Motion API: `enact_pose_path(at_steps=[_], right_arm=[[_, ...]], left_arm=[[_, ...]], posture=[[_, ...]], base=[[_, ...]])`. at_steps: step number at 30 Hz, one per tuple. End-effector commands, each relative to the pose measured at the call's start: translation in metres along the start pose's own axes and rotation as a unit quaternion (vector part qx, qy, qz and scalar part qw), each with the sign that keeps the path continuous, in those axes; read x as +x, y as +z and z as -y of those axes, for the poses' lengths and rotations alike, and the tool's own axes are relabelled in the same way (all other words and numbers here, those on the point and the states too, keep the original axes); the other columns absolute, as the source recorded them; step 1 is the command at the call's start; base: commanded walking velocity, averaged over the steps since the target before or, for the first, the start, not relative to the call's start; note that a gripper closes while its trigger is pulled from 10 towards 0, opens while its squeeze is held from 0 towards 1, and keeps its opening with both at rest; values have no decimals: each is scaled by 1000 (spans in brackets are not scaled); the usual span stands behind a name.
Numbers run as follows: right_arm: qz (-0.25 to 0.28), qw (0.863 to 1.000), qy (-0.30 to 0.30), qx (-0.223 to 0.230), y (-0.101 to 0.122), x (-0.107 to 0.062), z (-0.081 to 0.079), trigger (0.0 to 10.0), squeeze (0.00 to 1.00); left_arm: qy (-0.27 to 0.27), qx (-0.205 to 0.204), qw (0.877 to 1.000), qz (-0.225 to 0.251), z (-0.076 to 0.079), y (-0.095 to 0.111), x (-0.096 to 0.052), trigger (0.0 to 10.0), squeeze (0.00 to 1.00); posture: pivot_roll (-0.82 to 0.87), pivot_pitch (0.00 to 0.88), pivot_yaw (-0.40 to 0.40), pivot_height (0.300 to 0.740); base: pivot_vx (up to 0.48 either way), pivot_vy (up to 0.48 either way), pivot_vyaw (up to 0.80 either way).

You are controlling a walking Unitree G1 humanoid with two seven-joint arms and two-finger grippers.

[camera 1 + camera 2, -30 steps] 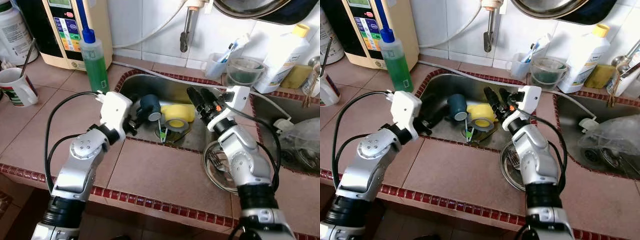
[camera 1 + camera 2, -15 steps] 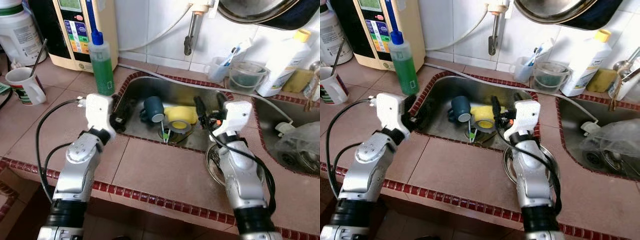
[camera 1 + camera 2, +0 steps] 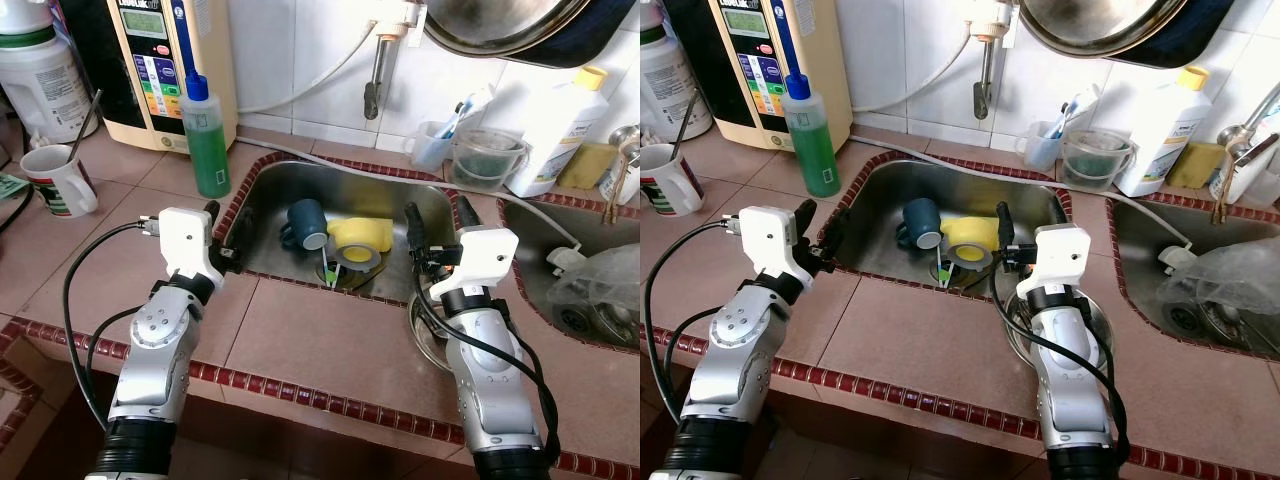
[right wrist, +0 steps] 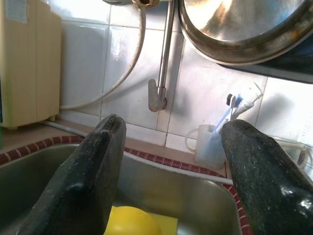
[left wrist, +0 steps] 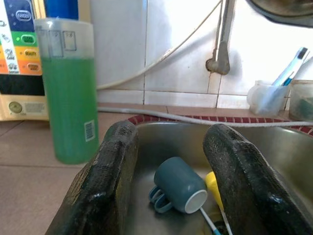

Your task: Kitchen organization

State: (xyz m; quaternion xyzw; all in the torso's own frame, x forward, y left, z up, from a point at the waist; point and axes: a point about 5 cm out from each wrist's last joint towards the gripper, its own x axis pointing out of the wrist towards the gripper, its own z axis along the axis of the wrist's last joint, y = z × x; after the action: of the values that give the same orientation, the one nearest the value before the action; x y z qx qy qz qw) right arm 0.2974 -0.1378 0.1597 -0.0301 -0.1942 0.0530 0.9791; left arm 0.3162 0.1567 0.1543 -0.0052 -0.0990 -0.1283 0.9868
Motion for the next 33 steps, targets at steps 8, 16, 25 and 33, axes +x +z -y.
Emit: enact_pose_path(at_steps=[8, 16, 25, 33], right_arm=[[9, 1000, 4, -18, 3, 2, 2, 10000, 0], [10, 1000, 14, -22, 3, 5, 1, 10000, 0], [12, 999, 20, -23, 3, 6, -1, 10000, 0], [11, 999, 24, -22, 3, 5, -3, 10000, 0]], left_arm=[[-10, 2, 1000, 24, 4, 9, 4, 10000, 0], [-10, 4, 1000, 29, 3, 12, 4, 10000, 0], [-11, 2, 999, 32, 5, 13, 4, 10000, 0], [-17, 7, 999, 31, 8, 15, 5, 10000, 0]], posture=[[43, 0, -23, 740], [55, 0, -35, 740], [55, 0, -36, 740], [52, 0, -34, 740]], base=[[0, -480, 0], [0, -480, 0], [0, -480, 0], [0, -405, 0]])
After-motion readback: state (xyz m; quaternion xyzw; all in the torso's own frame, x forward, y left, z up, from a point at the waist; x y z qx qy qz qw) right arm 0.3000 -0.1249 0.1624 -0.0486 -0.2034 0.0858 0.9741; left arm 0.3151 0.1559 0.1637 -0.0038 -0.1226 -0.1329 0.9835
